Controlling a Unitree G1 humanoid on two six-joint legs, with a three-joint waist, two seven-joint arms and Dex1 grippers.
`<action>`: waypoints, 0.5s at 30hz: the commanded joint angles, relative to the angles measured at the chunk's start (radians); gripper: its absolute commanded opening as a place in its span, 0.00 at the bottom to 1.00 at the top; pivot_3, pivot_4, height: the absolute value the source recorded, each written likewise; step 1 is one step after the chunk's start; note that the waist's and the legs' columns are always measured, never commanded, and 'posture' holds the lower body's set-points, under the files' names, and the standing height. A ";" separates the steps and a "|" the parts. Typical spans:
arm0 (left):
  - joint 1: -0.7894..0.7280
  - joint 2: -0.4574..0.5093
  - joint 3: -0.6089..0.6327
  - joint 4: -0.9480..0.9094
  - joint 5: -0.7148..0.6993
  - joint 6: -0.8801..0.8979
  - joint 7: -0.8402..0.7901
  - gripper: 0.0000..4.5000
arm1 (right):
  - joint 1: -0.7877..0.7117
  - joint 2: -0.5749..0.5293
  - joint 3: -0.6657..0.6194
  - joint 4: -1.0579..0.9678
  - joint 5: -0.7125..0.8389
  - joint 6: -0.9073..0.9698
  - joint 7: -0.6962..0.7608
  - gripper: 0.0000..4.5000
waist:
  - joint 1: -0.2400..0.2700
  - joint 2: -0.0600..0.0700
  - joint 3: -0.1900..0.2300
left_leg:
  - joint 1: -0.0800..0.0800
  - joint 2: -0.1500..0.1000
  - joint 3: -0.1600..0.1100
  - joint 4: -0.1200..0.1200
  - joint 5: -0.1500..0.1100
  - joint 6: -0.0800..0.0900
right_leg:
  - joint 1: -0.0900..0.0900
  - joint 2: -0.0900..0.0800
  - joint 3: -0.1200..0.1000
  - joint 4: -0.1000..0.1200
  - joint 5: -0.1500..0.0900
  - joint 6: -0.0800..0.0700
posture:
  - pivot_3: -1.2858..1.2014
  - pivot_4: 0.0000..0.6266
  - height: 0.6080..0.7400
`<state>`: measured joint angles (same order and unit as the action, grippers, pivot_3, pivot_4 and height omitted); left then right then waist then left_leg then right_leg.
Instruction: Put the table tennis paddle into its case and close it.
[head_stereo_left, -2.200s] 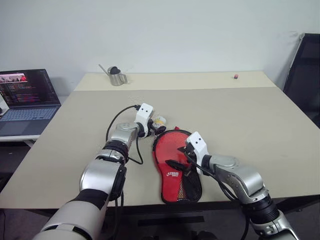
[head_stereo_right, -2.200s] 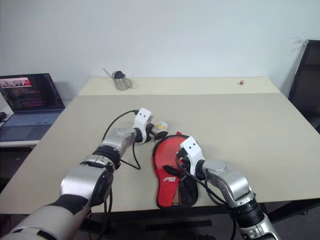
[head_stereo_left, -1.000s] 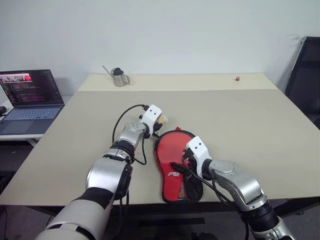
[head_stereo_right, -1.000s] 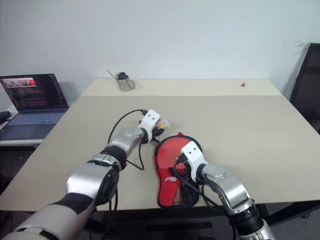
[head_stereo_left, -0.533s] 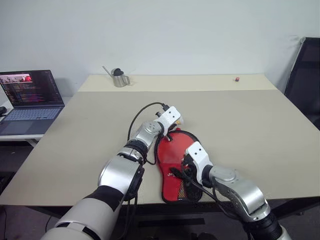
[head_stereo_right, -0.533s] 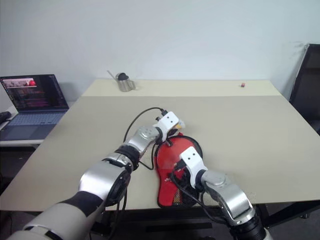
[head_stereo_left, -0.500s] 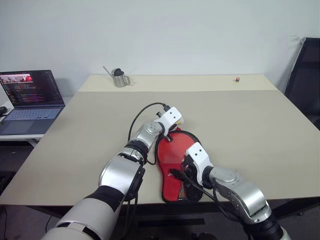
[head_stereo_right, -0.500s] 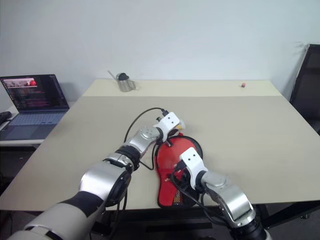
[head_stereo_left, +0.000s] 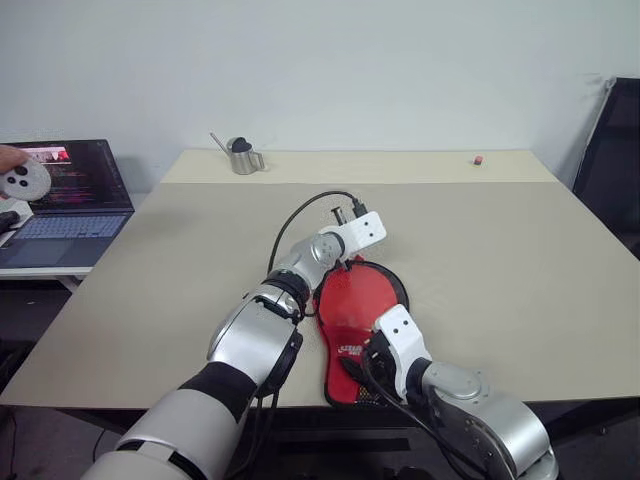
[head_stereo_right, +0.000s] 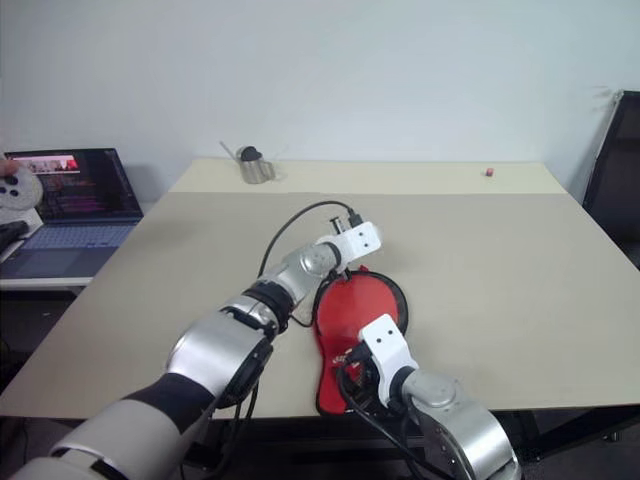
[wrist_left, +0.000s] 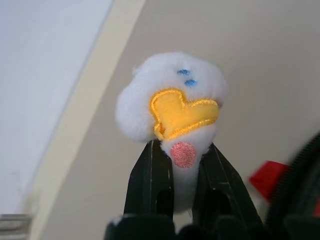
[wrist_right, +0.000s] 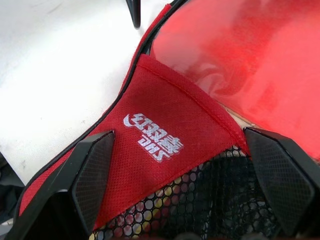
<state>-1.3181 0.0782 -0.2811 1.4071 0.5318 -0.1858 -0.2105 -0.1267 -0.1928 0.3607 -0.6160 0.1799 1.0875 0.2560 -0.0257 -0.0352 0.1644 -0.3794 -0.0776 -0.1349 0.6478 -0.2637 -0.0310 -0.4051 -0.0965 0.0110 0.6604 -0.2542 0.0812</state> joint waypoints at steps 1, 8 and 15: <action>-0.076 -0.019 -0.033 -0.021 0.041 -0.048 0.060 0.04 | 0.076 0.006 0.053 0.047 0.027 0.110 -0.010 1.00 | 0.001 0.000 0.000 | 0.000 0.000 0.000 0.000 0.000 0.000 | 0.000 0.000 0.000 0.000 0.000 0.000 | 0.52 0.24 1.00; -0.109 -0.045 -0.094 -0.016 0.108 -0.065 0.103 0.04 | 0.110 0.024 0.068 0.010 0.034 0.135 -0.042 1.00 | 0.001 0.000 0.000 | -0.001 0.000 0.000 -0.001 0.000 0.000 | 0.000 0.000 0.000 -0.002 0.000 -0.001 | 0.52 0.24 1.00; -0.114 -0.055 -0.140 -0.010 0.164 -0.050 0.116 0.04 | 0.116 0.036 0.061 -0.001 0.038 0.149 -0.058 1.00 | 0.000 0.000 0.000 | -0.001 0.000 0.000 -0.001 0.000 0.000 | 0.000 0.000 0.000 -0.003 0.000 0.000 | 0.52 0.24 1.00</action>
<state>-1.3880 0.0324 -0.4162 1.4227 0.6916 -0.2236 -0.1177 -0.0734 -0.1530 0.3734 -0.6846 0.1793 1.1254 0.1870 -0.0258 -0.0351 0.1645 -0.3802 -0.0776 -0.1347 0.6464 -0.2639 -0.0310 -0.4053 -0.0965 0.0107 0.6578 -0.2544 0.0814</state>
